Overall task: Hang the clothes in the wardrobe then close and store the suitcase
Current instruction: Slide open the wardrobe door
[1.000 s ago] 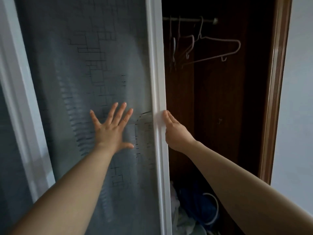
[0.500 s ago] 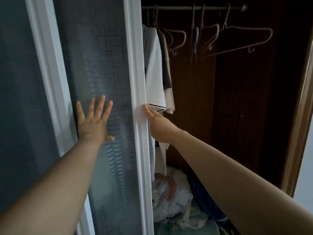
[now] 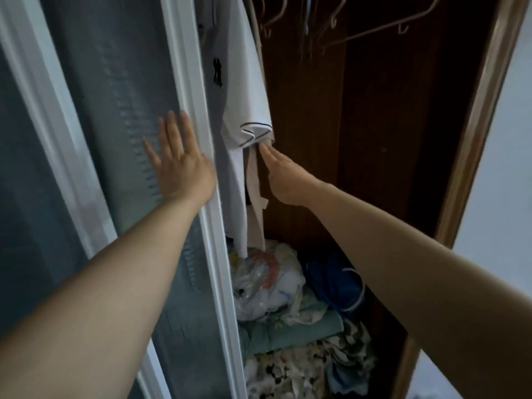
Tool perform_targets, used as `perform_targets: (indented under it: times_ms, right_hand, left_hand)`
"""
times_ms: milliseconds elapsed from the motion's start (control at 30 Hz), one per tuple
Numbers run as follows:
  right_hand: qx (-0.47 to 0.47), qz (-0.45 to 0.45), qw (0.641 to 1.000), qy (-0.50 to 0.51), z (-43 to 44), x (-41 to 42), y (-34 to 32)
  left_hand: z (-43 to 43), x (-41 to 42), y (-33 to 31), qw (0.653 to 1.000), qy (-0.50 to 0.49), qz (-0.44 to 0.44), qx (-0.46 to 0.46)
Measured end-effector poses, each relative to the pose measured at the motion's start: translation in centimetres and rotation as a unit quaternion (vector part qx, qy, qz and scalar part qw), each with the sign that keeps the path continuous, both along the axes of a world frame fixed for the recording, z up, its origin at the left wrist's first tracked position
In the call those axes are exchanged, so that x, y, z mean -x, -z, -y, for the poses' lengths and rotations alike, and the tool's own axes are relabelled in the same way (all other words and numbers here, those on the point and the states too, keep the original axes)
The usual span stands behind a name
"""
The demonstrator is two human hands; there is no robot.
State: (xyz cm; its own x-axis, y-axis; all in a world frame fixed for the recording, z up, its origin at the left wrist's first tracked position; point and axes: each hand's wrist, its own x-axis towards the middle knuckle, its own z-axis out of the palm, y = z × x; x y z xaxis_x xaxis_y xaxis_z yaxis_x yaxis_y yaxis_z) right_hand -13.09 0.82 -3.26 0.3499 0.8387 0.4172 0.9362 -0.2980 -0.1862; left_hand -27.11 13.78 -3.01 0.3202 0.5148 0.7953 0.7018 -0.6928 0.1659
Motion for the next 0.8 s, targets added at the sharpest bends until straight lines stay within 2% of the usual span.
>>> perform_targets:
  times_ms: [233, 467, 667, 800]
  right_hand:
    - [0.017, -0.060, 0.992, 0.113, 11.4, -4.4, 4.0]
    - [0.026, -0.086, 0.968, 0.235, 23.4, -7.8, 9.1]
    - [0.029, -0.135, 0.933, 0.334, 32.5, -9.5, 16.2]
    - [0.047, -0.177, 0.894, 0.409, 38.2, -10.4, 21.7]
  left_hand:
    - [9.0, -7.1, 4.8, 0.992, 0.089, -0.085, -0.001]
    - [18.1, -12.7, 10.0, 0.970, 0.190, -0.150, 0.016]
    - [26.4, -17.5, 15.9, 0.931, 0.276, -0.235, 0.037]
    - [31.9, -20.8, 21.2, 0.889, 0.325, -0.318, 0.059]
